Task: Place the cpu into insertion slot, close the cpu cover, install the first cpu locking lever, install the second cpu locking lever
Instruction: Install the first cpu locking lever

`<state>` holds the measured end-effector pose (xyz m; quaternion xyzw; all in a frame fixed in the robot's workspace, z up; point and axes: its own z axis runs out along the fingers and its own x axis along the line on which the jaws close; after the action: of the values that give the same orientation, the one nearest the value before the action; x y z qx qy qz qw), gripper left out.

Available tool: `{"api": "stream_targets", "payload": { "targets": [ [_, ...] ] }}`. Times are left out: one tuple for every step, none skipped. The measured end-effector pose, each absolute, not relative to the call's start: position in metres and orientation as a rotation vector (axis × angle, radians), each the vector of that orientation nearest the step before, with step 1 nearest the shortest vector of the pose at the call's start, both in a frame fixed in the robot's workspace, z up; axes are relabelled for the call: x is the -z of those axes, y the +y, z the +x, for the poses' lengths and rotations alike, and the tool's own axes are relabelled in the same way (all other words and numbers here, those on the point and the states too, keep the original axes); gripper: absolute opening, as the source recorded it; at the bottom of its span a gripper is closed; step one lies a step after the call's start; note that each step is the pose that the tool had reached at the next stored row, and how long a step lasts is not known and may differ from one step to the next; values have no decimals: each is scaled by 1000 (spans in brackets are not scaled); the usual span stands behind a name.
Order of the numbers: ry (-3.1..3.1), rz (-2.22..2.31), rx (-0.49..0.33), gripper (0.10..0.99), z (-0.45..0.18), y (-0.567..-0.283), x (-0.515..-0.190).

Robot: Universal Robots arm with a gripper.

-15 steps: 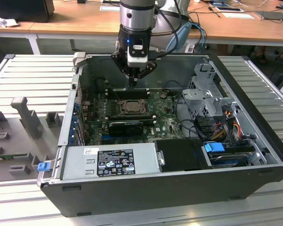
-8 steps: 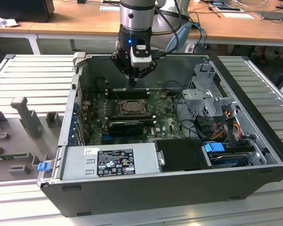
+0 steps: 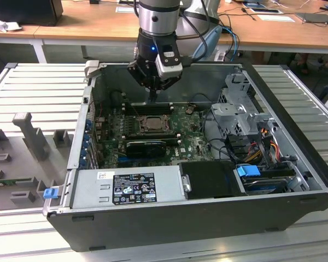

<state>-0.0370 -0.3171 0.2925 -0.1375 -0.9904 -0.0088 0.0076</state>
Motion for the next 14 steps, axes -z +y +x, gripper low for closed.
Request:
{"api": "stream_targets", "payload": {
  "targets": [
    [-3099, -409, 27, 106, -37, -317, -292],
    [-3103, -380, 27, 106, -37, -317, -292],
    [-3105, -360, 27, 106, -37, -317, -292],
    [-3108, -337, 27, 106, -37, -317, -292],
    [-3109, -318, 27, 106, -37, -317, -292],
    [-3112, -289, 26, 106, -37, -317, -292],
    [-3115, -254, 26, 106, -37, -317, -292],
    [-3118, -214, 26, 106, -37, -317, -292],
    [-3120, -182, 26, 106, -37, -317, -292],
    [-3121, -154, 25, 106, -37, -317, -292],
    [-3123, -114, 25, 106, -37, -317, -292],
    [-3124, -72, 25, 106, -37, -317, -292],
    [-3124, -50, 24, 106, -37, -317, -292],
    [-3124, -23, 25, 106, -37, -317, -292]
  ]
}}
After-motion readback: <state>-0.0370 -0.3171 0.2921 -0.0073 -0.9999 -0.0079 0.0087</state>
